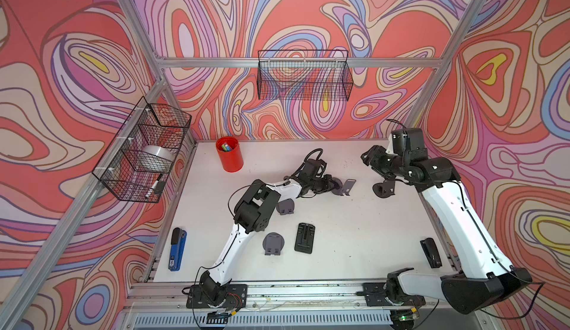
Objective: Open the phone stand
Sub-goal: Place the phone stand at the center of the board.
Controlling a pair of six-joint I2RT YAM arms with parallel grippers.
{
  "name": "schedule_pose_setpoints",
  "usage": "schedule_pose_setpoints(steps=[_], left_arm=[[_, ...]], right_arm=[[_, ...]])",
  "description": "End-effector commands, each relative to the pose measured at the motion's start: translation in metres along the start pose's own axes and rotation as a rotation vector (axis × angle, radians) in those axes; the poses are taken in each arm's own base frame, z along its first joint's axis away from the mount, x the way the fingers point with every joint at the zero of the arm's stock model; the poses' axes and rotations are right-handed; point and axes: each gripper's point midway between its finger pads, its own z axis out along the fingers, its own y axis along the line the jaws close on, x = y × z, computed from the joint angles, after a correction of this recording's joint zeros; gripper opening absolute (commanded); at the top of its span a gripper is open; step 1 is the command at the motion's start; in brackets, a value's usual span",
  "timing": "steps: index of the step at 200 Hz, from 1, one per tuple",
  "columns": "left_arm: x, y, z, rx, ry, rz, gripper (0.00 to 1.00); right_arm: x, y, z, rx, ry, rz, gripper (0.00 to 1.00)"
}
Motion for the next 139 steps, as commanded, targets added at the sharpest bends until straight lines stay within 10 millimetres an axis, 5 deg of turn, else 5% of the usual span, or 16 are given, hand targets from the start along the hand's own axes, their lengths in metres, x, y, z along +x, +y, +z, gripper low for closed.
schedule_pose_setpoints(steps=[1, 139], left_arm=[[0.000, 0.015, 0.004, -0.051, 0.000, -0.019, 0.00], [0.010, 0.040, 0.004, -0.140, 0.033, -0.069, 0.06]], right_arm=[[-0.003, 0.000, -0.008, -0.016, -0.024, -0.010, 0.59], [-0.006, -0.004, -0.008, -0.021, -0.032, -0.001, 0.59]])
